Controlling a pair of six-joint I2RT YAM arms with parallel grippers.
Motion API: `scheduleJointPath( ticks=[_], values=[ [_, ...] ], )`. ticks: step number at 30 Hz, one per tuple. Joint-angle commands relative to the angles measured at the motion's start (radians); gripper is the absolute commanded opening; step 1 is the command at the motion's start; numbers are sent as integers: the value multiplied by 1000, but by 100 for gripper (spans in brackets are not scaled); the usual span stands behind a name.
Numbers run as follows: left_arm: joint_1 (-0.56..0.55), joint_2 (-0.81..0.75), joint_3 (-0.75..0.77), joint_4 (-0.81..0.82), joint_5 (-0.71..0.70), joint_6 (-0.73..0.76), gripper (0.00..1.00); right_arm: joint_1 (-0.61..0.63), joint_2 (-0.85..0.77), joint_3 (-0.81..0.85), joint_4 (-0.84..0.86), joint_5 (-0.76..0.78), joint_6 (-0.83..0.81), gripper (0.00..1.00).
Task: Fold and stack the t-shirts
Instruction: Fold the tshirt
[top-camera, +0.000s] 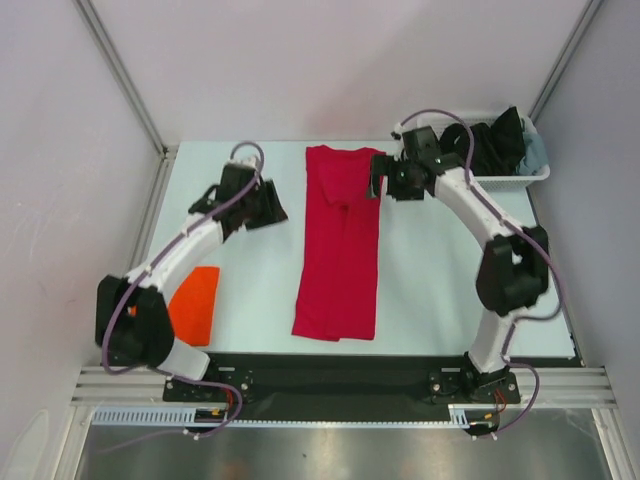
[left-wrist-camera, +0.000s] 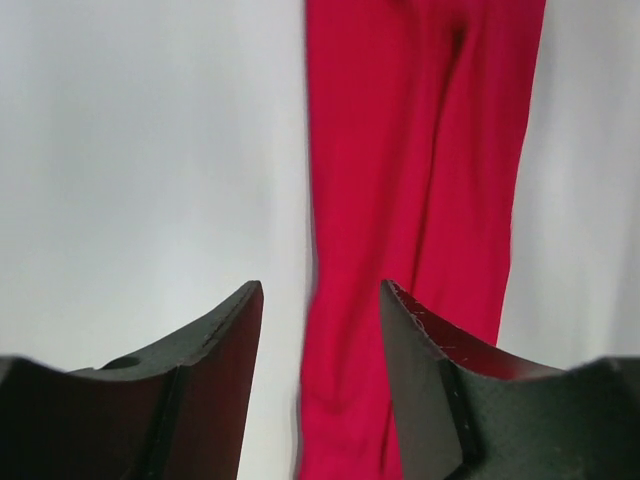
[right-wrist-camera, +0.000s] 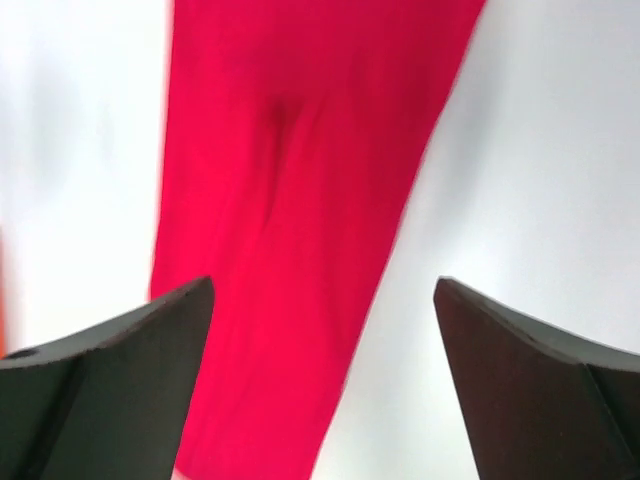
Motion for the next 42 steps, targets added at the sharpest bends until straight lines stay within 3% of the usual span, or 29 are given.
scheduleJointPath(
  ticks=[1, 5, 11, 15, 19, 22, 31, 42],
  values=[
    [-87, -115, -281, -39, 131, -48, 56, 66, -184, -277, -6, -131, 85, 100],
    [-173, -284, -435, -4, 164, -139, 58, 171, -462, -642, 58, -153, 181, 100],
    [-223, -340, -518, -14, 157, -194, 56, 221, -707, -945, 180, -179, 380, 100],
    [-226, -369, -602, 24, 186, -234, 49, 225, -825, -1120, 250, -222, 482, 100],
    [-233, -389, -716, 102, 221, -277, 45, 270, -879, -1284, 393, -232, 595, 77],
    [-240, -380, -736, 128, 235, -277, 44, 297, -849, -1306, 428, -228, 625, 59],
    [-273, -274, -699, 142, 228, -266, 46, 383, -720, -1205, 330, -121, 562, 54],
    [-322, -215, -685, 90, 183, -285, 38, 390, -591, -1137, 316, -128, 520, 43]
  ],
)
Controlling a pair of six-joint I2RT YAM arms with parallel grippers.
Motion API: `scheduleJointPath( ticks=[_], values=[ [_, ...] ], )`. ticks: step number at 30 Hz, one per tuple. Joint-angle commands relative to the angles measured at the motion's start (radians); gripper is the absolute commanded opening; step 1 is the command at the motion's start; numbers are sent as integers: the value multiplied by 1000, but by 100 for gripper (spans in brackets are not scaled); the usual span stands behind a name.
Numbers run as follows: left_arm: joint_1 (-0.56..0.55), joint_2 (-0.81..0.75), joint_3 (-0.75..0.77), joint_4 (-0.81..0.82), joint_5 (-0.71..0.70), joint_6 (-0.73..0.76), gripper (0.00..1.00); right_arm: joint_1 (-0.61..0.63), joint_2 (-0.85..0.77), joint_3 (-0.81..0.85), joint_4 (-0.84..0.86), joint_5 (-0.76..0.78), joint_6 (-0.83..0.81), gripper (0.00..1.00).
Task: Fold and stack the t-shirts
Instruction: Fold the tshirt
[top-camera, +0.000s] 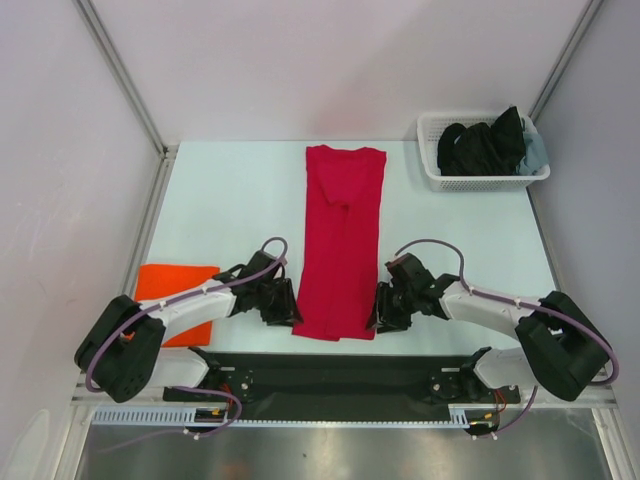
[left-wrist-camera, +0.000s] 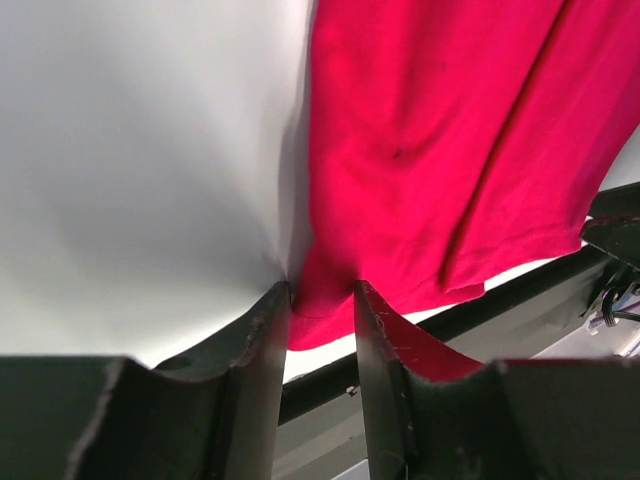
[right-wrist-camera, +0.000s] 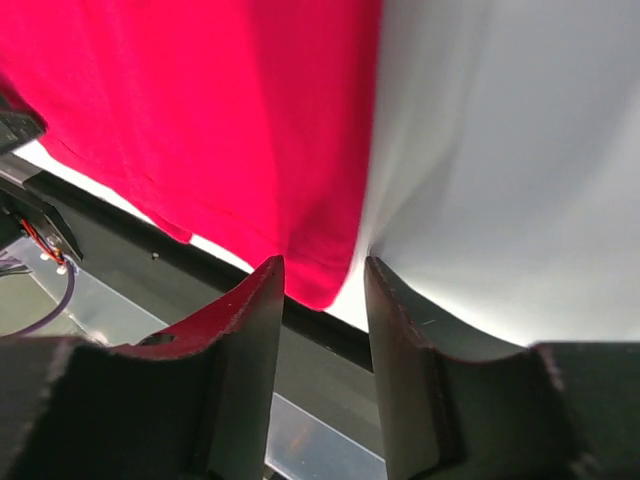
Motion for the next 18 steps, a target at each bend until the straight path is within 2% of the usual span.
scheduleJointPath(
  ticks=[1, 4, 9, 10, 11, 12, 14, 18],
  values=[
    [-23, 12, 7, -29, -39, -12, 37, 5, 32, 54, -13, 12, -36, 42],
    [-34, 6, -13, -20, -34, -25, 32, 5, 40, 61, -32, 1, -41, 37],
    [-42, 7, -28, -8, -29, -28, 18, 5, 32, 40, -37, -3, -47, 30],
    [-43, 7, -30, -9, -34, -28, 14, 5, 38, 38, -37, -3, -49, 26],
    [-43, 6, -28, -12, -37, -26, 4, 5, 41, 37, -40, -2, -47, 20],
    [-43, 3, -30, -21, -43, -29, 0, 5, 41, 35, -60, 16, -49, 9],
    [-43, -3, -44, -23, -46, -37, 0, 2, 21, 32, -84, 41, -39, 1],
    [-45, -29, -94, -11, -28, -81, 0, -7, -54, -26, -141, 104, -6, 0]
  ],
)
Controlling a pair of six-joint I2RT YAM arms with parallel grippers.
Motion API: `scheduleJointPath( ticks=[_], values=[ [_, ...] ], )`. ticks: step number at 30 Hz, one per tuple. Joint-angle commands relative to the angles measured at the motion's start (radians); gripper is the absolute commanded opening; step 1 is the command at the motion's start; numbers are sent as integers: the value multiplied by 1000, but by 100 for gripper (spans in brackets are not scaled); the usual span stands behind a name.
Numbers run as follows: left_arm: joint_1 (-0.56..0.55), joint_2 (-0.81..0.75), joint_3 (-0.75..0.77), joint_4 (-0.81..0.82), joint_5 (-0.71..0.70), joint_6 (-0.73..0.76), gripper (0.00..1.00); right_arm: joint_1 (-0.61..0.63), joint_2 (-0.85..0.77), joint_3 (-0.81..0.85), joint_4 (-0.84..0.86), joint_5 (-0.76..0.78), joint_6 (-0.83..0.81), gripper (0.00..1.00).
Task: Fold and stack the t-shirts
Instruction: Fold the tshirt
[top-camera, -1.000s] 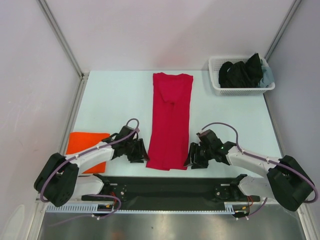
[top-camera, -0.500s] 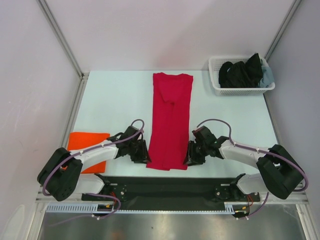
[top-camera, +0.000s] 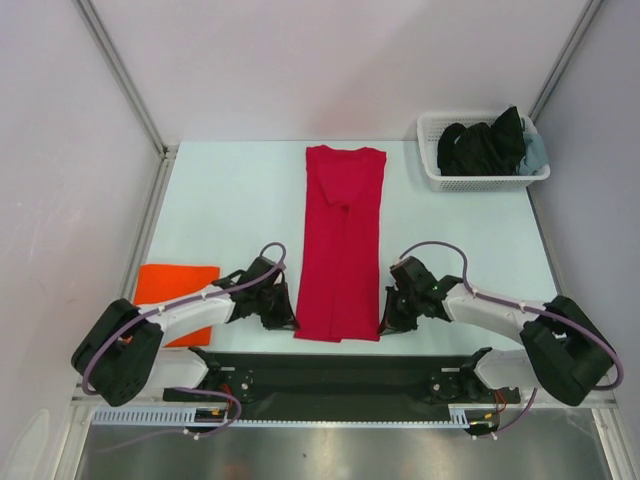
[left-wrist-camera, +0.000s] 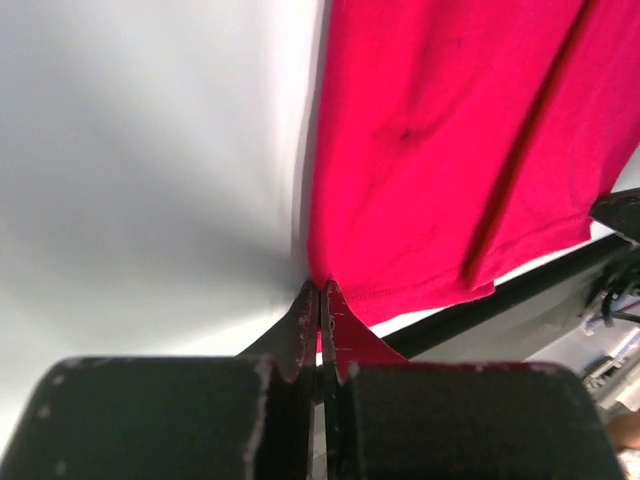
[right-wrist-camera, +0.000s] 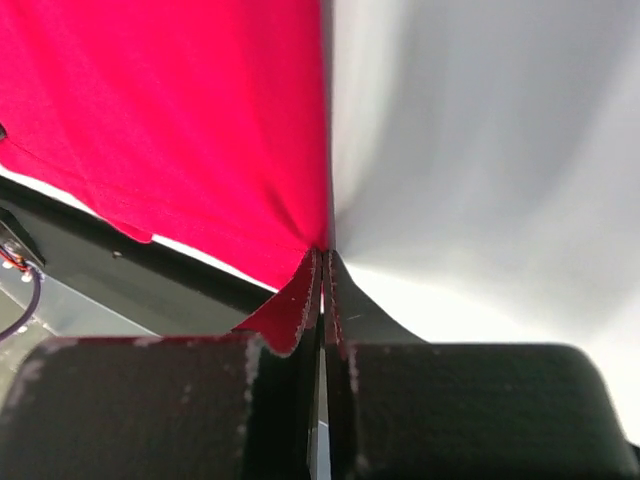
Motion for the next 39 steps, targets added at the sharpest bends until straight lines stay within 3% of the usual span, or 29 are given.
scheduleJointPath(
  ticks=[1, 5, 12, 15, 16, 17, 20, 23, 26, 30, 31, 34, 35, 36, 39],
  values=[
    [-12, -26, -72, -18, 0, -41, 0, -9, -77, -61, -66, 58, 39, 0],
    [-20, -64, -118, 10, 6, -67, 0, -24, -102, -136, -5, 11, 53, 0],
    [-43, -72, -125, 50, 58, -73, 1, -13, -134, -123, -33, 17, 10, 0],
    [-47, -101, -125, 48, 60, -67, 17, -33, -158, -144, -41, 5, -13, 0],
    [-47, -116, -123, 45, 58, -63, 30, -32, -181, -158, -29, -12, -15, 3],
    [-47, -126, -121, 39, 55, -55, 35, -33, -192, -167, -24, -17, -15, 15],
    [-47, -146, -125, 28, 45, -41, 47, -33, -244, -198, 0, -29, -1, 36],
    [-47, -140, -125, 35, 46, -29, 50, -39, -263, -218, 29, -48, 15, 43],
    [-49, -110, -129, 65, 64, -29, 51, -36, -213, -225, 89, -83, 30, 43],
    [-47, -22, -143, 113, 89, -26, 45, -33, -146, -215, 127, -98, 36, 41],
    [-47, -11, -141, 117, 91, -24, 40, -35, -142, -218, 138, -100, 38, 40],
    [-47, 5, -143, 116, 84, -21, 29, -43, -139, -227, 141, -98, 50, 26],
    [-47, 5, -144, 113, 80, -20, 24, -43, -143, -232, 138, -98, 51, 11],
    [-47, 5, -143, 108, 71, -21, 1, -43, -155, -238, 134, -97, 54, 3],
    [-49, -11, -167, 76, 58, -50, 0, -39, -223, -270, 71, -68, 71, 0]
  ],
)
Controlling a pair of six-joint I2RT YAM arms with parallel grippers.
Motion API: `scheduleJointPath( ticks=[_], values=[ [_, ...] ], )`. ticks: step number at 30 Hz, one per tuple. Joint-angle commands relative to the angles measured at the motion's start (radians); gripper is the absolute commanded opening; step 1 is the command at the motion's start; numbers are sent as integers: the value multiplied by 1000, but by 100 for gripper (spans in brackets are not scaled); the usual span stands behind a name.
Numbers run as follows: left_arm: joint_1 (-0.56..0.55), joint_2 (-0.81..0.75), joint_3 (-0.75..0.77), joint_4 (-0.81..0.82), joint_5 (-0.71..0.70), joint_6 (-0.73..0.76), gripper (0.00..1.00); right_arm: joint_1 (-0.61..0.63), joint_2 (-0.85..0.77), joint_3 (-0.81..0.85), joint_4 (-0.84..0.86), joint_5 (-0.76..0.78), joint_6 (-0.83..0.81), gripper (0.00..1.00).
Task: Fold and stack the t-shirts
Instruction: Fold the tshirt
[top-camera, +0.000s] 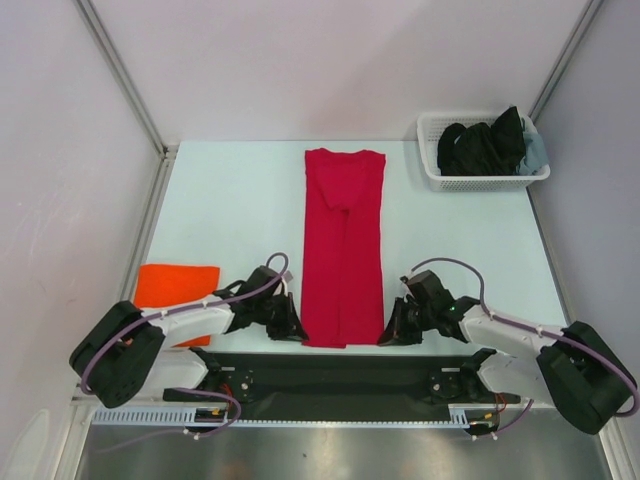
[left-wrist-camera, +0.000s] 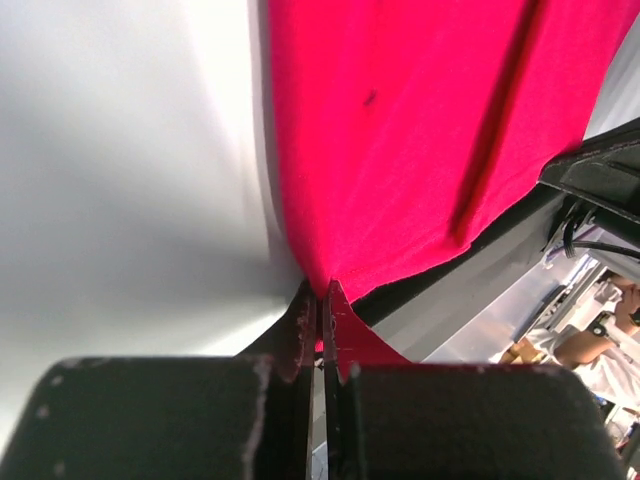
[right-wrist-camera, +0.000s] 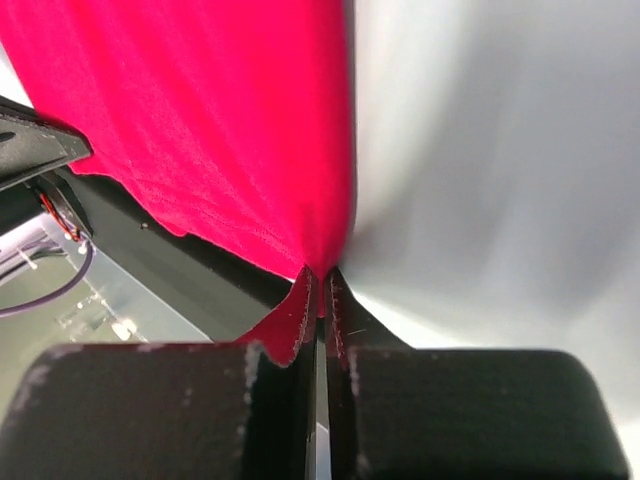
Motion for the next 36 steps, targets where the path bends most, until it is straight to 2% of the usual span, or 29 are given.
scheduleJointPath(
  ticks=[1, 7, 15, 20, 23, 26, 27, 28, 30, 31, 32, 33, 36],
  values=[
    [-7, -3, -67, -83, -91, -7, 0, 2, -72, -73, -133, 87, 14, 0],
    [-32, -43, -155, -29, -57, -64, 0, 8, -272, -153, -181, 101, 74, 0],
    [-126, -91, -137, -11, -45, -146, 0, 88, -276, -162, -149, 107, 121, 0],
    [-152, -180, -131, -43, -39, -193, 0, 91, -344, -126, -242, 108, 104, 0],
    [-149, -238, -57, -123, -67, -187, 0, 61, -350, -49, -298, 131, 39, 0],
    [-79, -191, 67, -183, -79, -129, 0, -53, -238, 58, -296, 73, -59, 0],
    [-50, -160, 98, -181, -53, -112, 0, -158, -197, 95, -290, 25, -137, 0],
    [19, -130, 130, -177, -42, -78, 0, -205, -93, 132, -287, 6, -190, 0],
    [87, -2, 253, -171, -22, -37, 0, -319, 22, 271, -275, -34, -311, 0],
    [142, 45, 305, -178, -7, 7, 0, -350, 146, 324, -279, -48, -342, 0],
    [164, 155, 422, -189, 1, 29, 0, -370, 223, 394, -290, -59, -374, 0],
    [184, 205, 486, -215, 7, 49, 0, -386, 289, 519, -316, -72, -406, 0],
    [246, 407, 719, -275, -1, 103, 0, -432, 507, 754, -342, -88, -477, 0]
  ],
)
